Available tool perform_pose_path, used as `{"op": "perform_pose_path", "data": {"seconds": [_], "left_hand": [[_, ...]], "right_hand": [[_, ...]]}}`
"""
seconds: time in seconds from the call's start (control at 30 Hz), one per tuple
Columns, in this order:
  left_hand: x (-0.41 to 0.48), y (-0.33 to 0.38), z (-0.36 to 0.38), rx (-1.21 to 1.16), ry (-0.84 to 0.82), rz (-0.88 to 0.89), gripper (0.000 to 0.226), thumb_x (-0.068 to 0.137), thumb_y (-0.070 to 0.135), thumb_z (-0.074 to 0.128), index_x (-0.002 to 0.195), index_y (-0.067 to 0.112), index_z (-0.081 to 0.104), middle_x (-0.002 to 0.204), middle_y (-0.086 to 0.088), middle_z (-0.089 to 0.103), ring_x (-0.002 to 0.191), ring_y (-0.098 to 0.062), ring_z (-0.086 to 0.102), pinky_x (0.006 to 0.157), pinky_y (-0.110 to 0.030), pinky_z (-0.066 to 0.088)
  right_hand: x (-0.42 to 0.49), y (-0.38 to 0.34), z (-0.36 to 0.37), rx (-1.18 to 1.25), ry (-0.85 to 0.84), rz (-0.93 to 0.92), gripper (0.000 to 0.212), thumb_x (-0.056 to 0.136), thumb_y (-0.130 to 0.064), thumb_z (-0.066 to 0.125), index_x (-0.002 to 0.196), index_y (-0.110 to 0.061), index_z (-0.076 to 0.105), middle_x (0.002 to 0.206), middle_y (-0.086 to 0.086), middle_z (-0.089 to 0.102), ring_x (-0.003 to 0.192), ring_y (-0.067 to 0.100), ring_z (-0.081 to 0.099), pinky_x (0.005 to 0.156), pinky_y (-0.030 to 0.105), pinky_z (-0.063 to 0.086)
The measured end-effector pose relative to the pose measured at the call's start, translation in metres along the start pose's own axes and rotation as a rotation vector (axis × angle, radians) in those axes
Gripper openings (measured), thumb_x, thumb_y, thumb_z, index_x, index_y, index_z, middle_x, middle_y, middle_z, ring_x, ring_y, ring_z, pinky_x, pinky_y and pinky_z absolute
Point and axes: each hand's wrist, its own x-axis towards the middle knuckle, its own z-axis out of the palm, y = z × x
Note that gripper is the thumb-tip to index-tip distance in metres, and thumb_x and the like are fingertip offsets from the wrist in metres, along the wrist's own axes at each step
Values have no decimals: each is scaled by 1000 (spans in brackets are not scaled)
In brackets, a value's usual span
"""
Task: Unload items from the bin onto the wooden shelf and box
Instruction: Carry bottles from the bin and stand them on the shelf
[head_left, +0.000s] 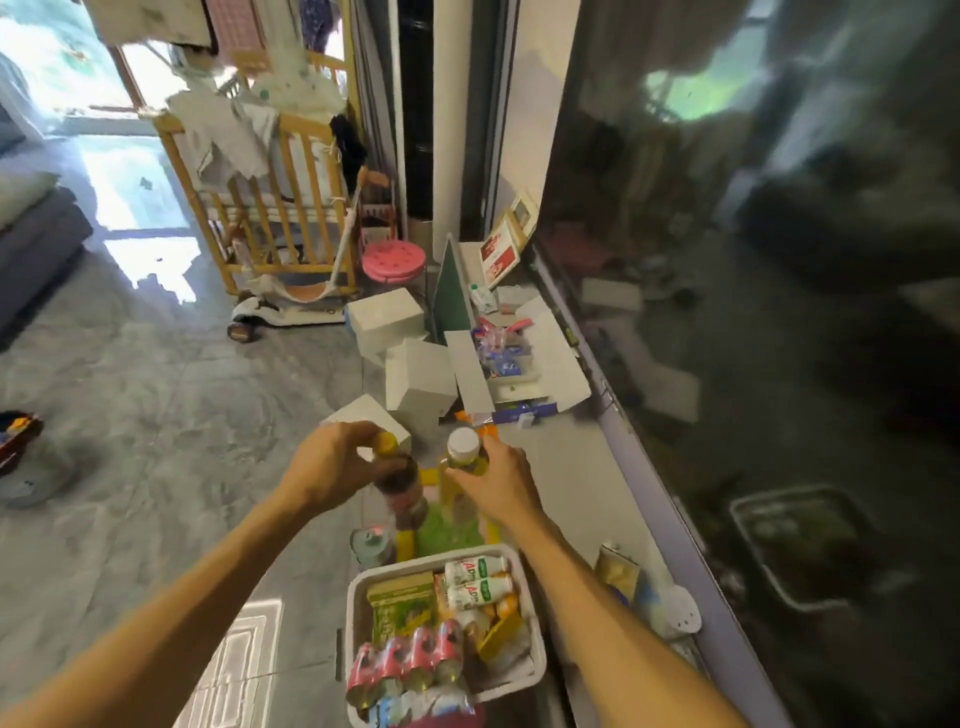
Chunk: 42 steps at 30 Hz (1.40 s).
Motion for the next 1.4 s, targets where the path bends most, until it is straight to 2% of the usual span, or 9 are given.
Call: {"op": "perform_pose_path", "data": {"seconds": [0.33,0.47,0.57,0.67,0.83,0.93,1.1,1.2,1.4], "left_hand": [[8,95,-56,-99,-162,338,30,82,49,87,96,25,76,92,9,78,88,-12,74,82,-37,61],[-13,144,-48,-156,-262,462,33,80,49,89,89,20,75,84,1,76,83,-23,72,76,-42,60],[-36,185,-27,-175,-335,611,30,80,53,88,79,28,71,72,6,71,66,-10,65,66,-38,57],[-76,227,2,-181,-368,725,35,78,61,85,80,29,70,72,9,70,69,-9,65,64,-34,53],[-189,300,47,-246,-514,905,31,78,51,89,92,25,78,81,11,76,78,-12,72,75,-36,61],[-271,339,72,-280,-590,1005,33,78,55,88,92,27,79,78,13,76,76,-9,72,73,-35,61],[-435,389,103,-362,-723,1135,15,86,35,88,81,28,75,72,18,73,68,-5,69,65,-25,54],[-529,411,120,-386,-824,1200,14,88,33,86,87,22,77,75,9,76,69,-9,69,66,-26,55],[-697,461,157,-431,-1016,1325,24,89,34,85,77,18,72,60,12,64,54,-2,52,56,-17,45]], "right_hand": [[-90,-36,-69,22,378,139,53,72,-59,85,110,-25,72,103,-10,78,96,12,73,80,42,63],[-161,-44,-98,6,524,242,28,81,-39,89,94,-26,67,89,-9,71,82,6,65,64,26,52],[-221,-31,-113,-19,657,346,33,80,-43,88,97,-20,70,90,-4,71,88,17,64,67,32,51],[-291,-14,-126,-56,780,435,41,76,-52,87,96,-19,71,88,-3,73,88,20,66,66,32,47],[-442,5,-147,-84,925,582,48,75,-56,87,107,-21,75,96,-7,77,86,11,71,71,38,60],[-551,12,-152,-108,1006,634,41,76,-49,90,101,-20,77,89,-9,77,79,6,71,66,34,58],[-736,5,-145,-149,1145,771,36,79,-43,91,98,-17,75,93,-6,78,82,7,73,67,33,60],[-833,-2,-135,-146,1186,848,31,83,-39,90,101,-19,74,91,-12,73,82,3,70,58,12,45],[-993,1,-117,-133,1332,1052,38,81,-46,88,103,-19,74,98,-6,77,87,9,70,61,19,45]]}}
